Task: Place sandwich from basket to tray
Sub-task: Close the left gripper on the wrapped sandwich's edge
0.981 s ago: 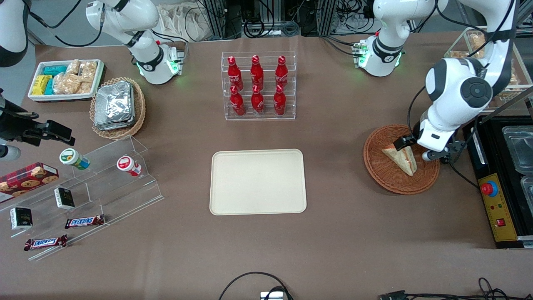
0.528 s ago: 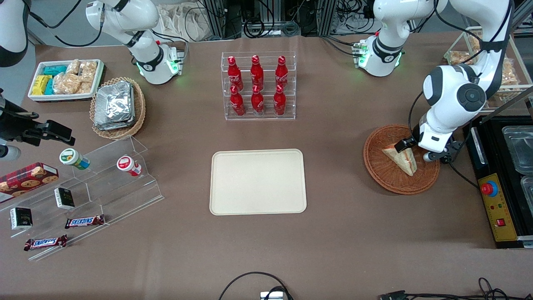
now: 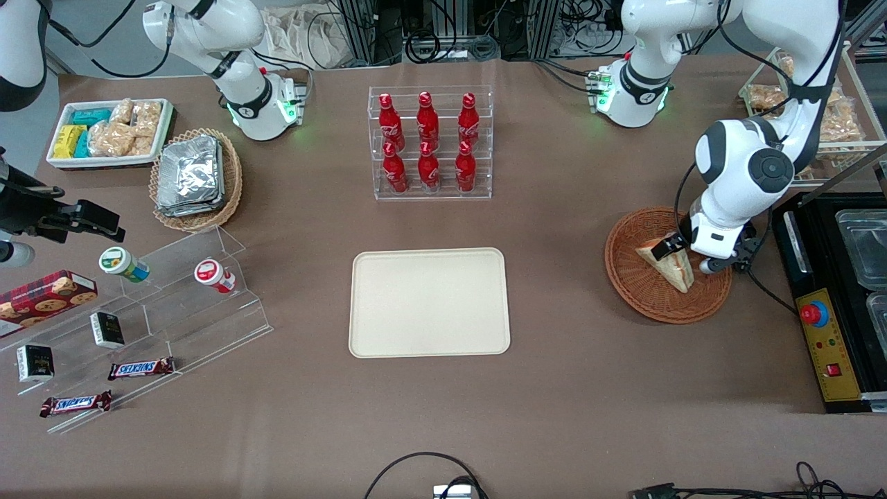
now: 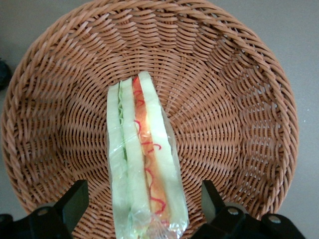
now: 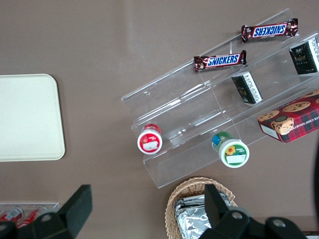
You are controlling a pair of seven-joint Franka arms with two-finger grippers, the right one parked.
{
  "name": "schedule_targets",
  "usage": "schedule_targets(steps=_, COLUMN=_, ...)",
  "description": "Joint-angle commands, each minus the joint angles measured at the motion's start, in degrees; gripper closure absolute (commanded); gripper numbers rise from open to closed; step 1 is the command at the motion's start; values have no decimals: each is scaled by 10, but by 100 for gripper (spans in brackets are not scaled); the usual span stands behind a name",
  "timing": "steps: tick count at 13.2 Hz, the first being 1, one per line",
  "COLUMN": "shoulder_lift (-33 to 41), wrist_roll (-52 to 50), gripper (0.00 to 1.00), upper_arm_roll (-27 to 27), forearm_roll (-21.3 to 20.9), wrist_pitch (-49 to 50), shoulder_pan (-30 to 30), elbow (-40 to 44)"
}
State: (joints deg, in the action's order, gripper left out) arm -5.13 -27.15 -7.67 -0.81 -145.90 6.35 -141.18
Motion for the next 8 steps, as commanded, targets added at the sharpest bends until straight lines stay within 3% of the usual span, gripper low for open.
schedule_targets(steps=1, shoulder_lift=-2, wrist_roll=-10, gripper=5, upper_arm_roll=-3, forearm_roll=5, wrist_pitch=-34, shoulder_pan=1, elbow=-19)
schedule_targets(steps=3, shoulder_lift=-8, wrist_roll=-10, gripper=22, upper_arm_roll=-3, forearm_roll=4, wrist_pitch=-39, shoulder_pan=1, elbow=-20)
schedule_targets(steps=7, shoulder_lift=-11, wrist_roll=-8, gripper=76, upper_arm_roll=-4, forearm_roll=-2, wrist_pitch=-43, shoulder_pan=-2, elbow=-20)
schedule_targets(steps=8, shoulder_lift=-11, wrist_roll=-6, gripper=80, upper_arm_roll=-4, forearm_roll=-2, wrist_pitch=-43, shoulder_pan=-3, elbow=-20)
